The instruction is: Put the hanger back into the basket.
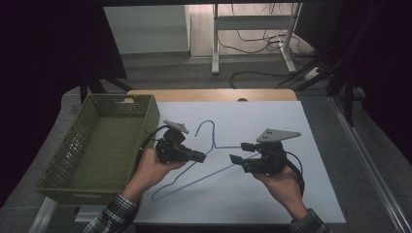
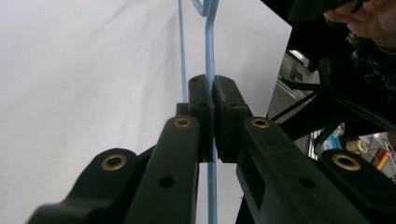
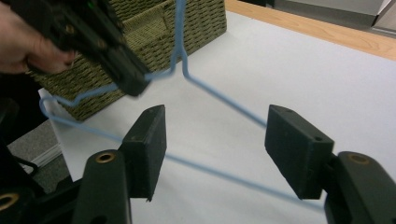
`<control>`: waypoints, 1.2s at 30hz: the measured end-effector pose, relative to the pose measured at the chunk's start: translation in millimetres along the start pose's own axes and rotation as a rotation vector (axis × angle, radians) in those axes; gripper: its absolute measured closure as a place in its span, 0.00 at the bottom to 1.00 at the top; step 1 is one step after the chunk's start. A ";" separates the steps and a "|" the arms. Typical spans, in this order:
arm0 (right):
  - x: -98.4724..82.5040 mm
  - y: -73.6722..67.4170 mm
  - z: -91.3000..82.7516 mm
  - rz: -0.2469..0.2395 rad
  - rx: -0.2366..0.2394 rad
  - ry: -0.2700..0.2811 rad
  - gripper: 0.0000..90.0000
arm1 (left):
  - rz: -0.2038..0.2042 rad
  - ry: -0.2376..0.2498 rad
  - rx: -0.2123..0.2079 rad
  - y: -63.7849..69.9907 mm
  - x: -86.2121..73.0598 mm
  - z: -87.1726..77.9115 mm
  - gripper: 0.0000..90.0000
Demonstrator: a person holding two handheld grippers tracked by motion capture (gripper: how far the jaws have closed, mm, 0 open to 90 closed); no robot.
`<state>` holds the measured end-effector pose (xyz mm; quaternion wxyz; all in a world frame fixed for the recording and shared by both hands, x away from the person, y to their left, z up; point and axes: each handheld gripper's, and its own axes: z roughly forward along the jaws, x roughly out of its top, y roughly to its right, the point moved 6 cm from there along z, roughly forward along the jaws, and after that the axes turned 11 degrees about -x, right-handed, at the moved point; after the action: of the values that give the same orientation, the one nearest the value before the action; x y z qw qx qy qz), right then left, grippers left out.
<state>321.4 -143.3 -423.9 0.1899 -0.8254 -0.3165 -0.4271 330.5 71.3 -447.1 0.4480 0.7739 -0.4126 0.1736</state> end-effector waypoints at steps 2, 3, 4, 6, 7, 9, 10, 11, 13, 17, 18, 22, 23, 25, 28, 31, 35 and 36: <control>-4.0 4.0 -9.4 0.006 -0.013 0.002 0.40 | -0.004 0.011 0.012 0.8 0.7 -9.9 0.97; -5.0 5.2 -11.2 0.007 -0.016 0.003 0.40 | -0.009 0.020 0.016 1.5 1.3 -14.1 0.97; -6.9 7.1 -14.6 0.011 -0.019 0.001 0.40 | -0.008 0.021 0.019 1.7 1.6 -17.9 0.97; -10.0 10.1 -18.4 0.019 -0.025 0.002 0.39 | -0.005 0.024 0.030 2.6 2.6 -25.4 0.97; -11.6 11.5 -20.1 0.025 -0.027 0.000 0.39 | -0.005 0.027 0.034 3.1 3.2 -28.1 0.97; -14.5 13.7 -23.0 0.032 -0.030 0.000 0.39 | -0.003 0.037 0.047 4.2 5.0 -36.6 0.97; -16.1 15.0 -24.5 0.034 -0.033 0.000 0.39 | -0.003 0.046 0.051 4.9 6.1 -40.8 0.97; -17.7 16.1 -25.8 0.039 -0.037 0.000 0.39 | 0.001 0.049 0.060 5.5 7.1 -45.2 0.97; -21.7 19.0 -29.4 0.044 -0.042 0.004 0.38 | 0.004 0.060 0.077 6.7 9.1 -55.7 0.97; -29.1 23.1 -33.9 0.056 -0.054 0.002 0.38 | 0.005 0.085 0.108 9.7 11.6 -74.7 0.97; -31.4 24.2 -34.4 0.058 -0.059 0.000 0.37 | 0.007 0.086 0.114 9.9 11.5 -78.8 0.97; -39.5 28.7 -38.2 0.064 -0.079 -0.008 0.35 | 0.007 0.110 0.149 9.7 9.2 -100.3 0.97; -41.2 29.9 -39.4 0.063 -0.088 -0.006 0.34 | 0.005 0.116 0.159 9.0 7.5 -107.2 0.97; -44.2 31.9 -42.2 0.066 -0.101 -0.008 0.31 | 0.003 0.125 0.173 7.6 4.8 -116.5 0.97; -48.3 35.1 -45.7 0.070 -0.112 -0.010 0.26 | -0.002 0.145 0.195 4.7 -1.1 -132.8 0.97; -53.3 37.3 -48.3 0.073 -0.128 -0.011 0.20 | -0.008 0.163 0.218 1.9 -7.2 -147.9 0.97; -59.7 38.2 -50.3 0.066 -0.149 -0.016 0.13 | -0.021 0.182 0.253 -2.2 -15.5 -167.2 0.97; -61.4 38.5 -50.8 0.065 -0.155 -0.021 0.11 | -0.023 0.186 0.263 -3.4 -17.8 -172.2 0.97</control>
<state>291.3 -223.1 -447.6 0.1360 -0.8520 -0.2575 -0.4350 339.9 224.8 -367.7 0.3810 0.8112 -0.3341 0.2918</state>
